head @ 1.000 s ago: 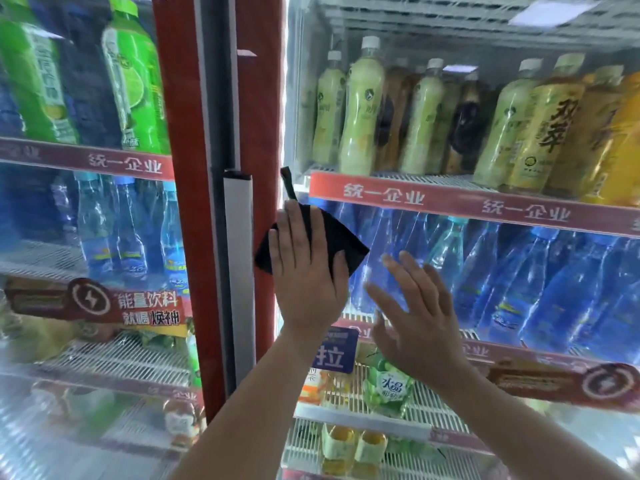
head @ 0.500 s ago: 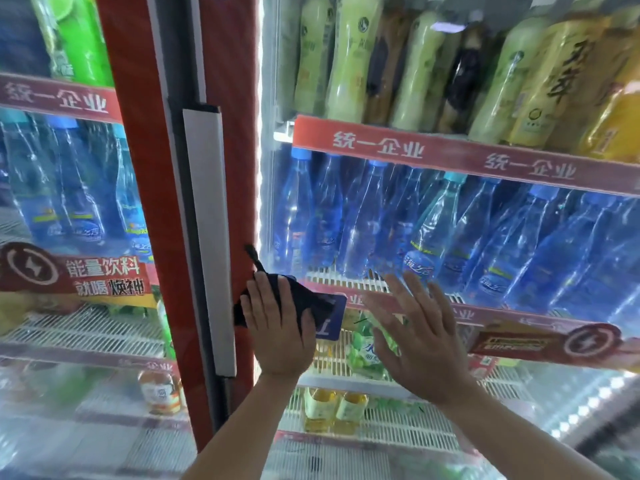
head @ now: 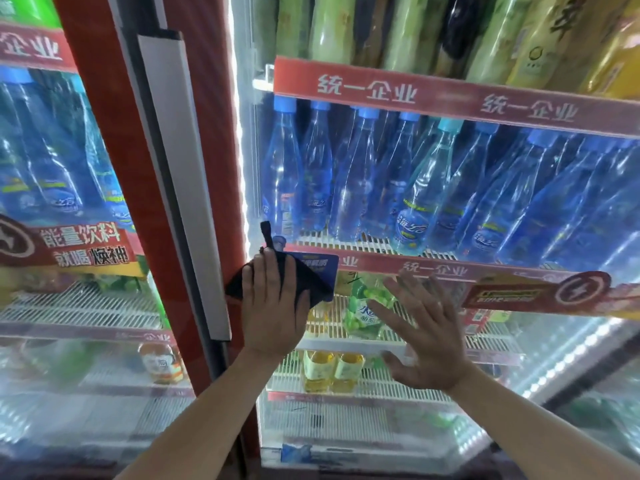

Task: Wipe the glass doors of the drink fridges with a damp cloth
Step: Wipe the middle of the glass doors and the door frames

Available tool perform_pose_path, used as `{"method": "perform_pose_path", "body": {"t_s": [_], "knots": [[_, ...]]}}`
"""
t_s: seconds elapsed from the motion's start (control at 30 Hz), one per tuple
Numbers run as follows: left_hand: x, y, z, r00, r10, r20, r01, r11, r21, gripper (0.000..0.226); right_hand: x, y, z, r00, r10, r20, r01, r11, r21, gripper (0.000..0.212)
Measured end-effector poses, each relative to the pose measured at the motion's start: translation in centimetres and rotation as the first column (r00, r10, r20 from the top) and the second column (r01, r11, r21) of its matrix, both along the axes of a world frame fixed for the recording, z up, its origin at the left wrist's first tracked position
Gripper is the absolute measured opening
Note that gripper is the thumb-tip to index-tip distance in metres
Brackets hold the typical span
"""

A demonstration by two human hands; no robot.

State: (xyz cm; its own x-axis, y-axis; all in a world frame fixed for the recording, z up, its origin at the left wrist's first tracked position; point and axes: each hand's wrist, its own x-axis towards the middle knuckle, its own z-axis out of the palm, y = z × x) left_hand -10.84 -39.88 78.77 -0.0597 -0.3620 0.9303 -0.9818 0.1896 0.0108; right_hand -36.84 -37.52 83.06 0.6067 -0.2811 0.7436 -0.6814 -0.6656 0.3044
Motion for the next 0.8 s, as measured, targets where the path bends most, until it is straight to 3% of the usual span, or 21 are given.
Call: {"method": "perform_pose_path", "body": {"t_s": [0.13, 0.3, 0.43, 0.8], "knots": [[-1.1, -1.2, 4.5, 0.998, -0.060, 0.036, 0.064, 0.991, -0.119, 0.064, -0.5, 0.0, 0.4, 0.999, -0.041, 0.018, 0.041, 0.999, 0.004, 0.064], [-2.5, -1.3, 6.8, 0.995, -0.077, 0.060, 0.084, 0.989, -0.121, 0.056, -0.4, -0.4, 0.9, 0.952, -0.274, 0.133, 0.283, 0.958, -0.054, 0.073], [-4.9, -1.8, 8.4, 0.966, -0.088, 0.242, 0.118, 0.987, -0.113, 0.062, -1.5, -0.7, -0.2, 0.911, -0.391, 0.131, 0.392, 0.920, 0.014, 0.078], [-5.2, -2.2, 4.5, 0.903, -0.110, 0.416, 0.177, 0.976, -0.127, 0.061, -2.5, -1.7, -1.5, 0.907, -0.409, 0.103, 0.414, 0.910, -0.028, 0.081]]}}
